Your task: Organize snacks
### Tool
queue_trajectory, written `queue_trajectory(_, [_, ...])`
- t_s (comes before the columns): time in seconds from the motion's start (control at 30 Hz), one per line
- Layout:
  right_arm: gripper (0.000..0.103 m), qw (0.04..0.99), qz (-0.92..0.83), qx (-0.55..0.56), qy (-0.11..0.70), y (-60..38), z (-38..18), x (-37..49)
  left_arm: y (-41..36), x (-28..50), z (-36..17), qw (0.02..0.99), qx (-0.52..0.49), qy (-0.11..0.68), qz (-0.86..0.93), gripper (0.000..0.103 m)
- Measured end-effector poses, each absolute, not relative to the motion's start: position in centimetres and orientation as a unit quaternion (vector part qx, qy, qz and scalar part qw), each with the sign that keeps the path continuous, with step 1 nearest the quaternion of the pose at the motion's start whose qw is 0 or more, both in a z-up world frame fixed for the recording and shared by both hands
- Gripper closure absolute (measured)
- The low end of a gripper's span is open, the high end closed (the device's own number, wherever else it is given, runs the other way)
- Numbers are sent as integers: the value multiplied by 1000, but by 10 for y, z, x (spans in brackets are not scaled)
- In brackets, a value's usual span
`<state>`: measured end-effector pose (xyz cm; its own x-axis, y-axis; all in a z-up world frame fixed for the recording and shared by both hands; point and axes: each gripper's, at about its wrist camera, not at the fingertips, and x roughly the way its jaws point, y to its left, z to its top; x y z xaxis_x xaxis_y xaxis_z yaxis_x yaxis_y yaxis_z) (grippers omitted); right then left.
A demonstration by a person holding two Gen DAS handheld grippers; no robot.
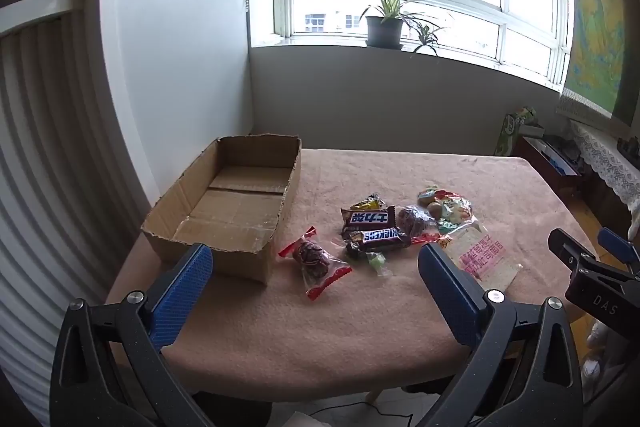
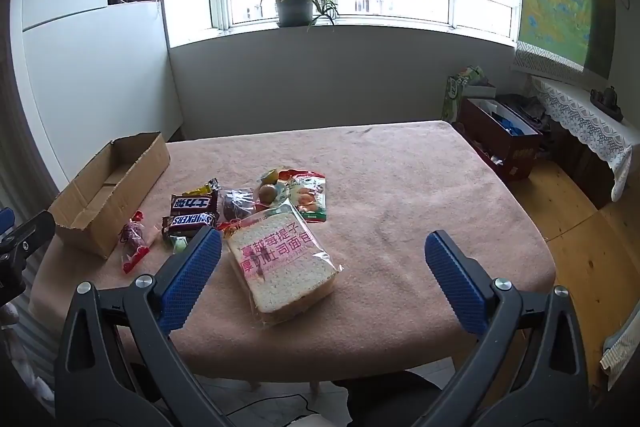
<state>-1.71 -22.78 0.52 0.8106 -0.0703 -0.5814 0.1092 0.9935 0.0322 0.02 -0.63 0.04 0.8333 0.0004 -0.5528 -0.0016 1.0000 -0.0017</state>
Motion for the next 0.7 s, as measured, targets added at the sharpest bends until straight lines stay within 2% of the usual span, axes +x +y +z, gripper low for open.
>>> queue_trajectory(0.7, [0, 952, -47, 33, 302, -227, 9, -20, -1, -1, 8, 959, -1, 285, -5, 0])
